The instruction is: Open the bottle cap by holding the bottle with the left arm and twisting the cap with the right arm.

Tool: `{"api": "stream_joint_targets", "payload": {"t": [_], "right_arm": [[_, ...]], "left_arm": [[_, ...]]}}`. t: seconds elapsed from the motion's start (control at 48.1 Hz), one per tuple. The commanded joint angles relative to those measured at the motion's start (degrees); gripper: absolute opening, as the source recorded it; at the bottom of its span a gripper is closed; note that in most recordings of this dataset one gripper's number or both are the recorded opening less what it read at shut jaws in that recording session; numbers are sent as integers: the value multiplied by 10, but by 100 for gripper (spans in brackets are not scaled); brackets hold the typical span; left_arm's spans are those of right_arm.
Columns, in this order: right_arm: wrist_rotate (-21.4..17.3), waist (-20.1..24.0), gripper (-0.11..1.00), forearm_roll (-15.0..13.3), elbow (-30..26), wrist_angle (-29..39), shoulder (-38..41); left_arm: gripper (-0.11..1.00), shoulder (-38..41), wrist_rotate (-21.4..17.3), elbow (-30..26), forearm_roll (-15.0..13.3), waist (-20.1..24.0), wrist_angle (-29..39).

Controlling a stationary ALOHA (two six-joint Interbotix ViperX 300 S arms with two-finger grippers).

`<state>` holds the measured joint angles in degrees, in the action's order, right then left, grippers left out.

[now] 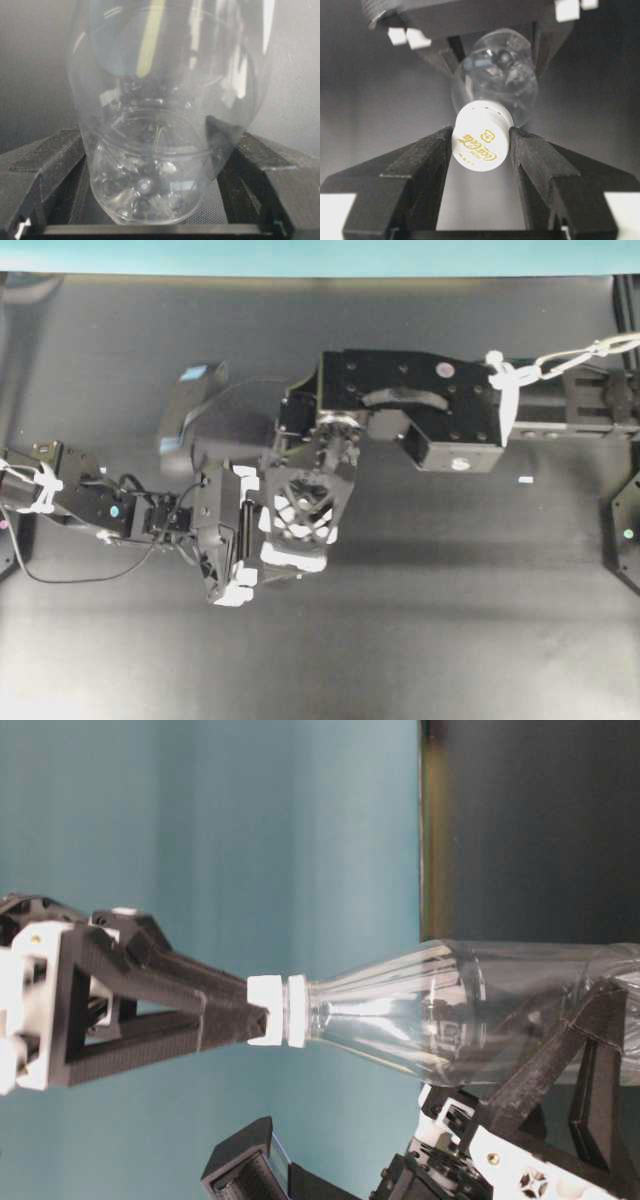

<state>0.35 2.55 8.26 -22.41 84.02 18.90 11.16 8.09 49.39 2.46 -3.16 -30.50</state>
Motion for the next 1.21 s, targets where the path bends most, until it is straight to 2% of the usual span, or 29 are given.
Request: {"api": "stream_joint_targets", "payload": {"t": [0.0, 0.187, 0.312, 0.416, 0.748, 0.935, 1.185], "right_arm": [[61, 8, 37, 0, -15, 11, 1], [197, 11, 37, -4, -26, 11, 6], [258, 11, 37, -7, -26, 9, 6], [287, 11, 37, -8, -25, 9, 6], [287, 11, 37, -5, -17, 8, 2], [265, 12, 37, -7, -2, -10, -4], [258, 12, 38, -10, 22, -26, -19]], "left_arm": [[81, 12, 3, 6, 2, -9, 10], [81, 12, 3, 6, 2, -9, 10], [81, 12, 3, 5, 2, -9, 10], [81, 12, 5, 5, 2, -9, 10], [81, 14, 5, -1, 2, -9, 10], [81, 13, 8, -1, 2, -9, 11], [81, 14, 8, -1, 2, -9, 12]]}}
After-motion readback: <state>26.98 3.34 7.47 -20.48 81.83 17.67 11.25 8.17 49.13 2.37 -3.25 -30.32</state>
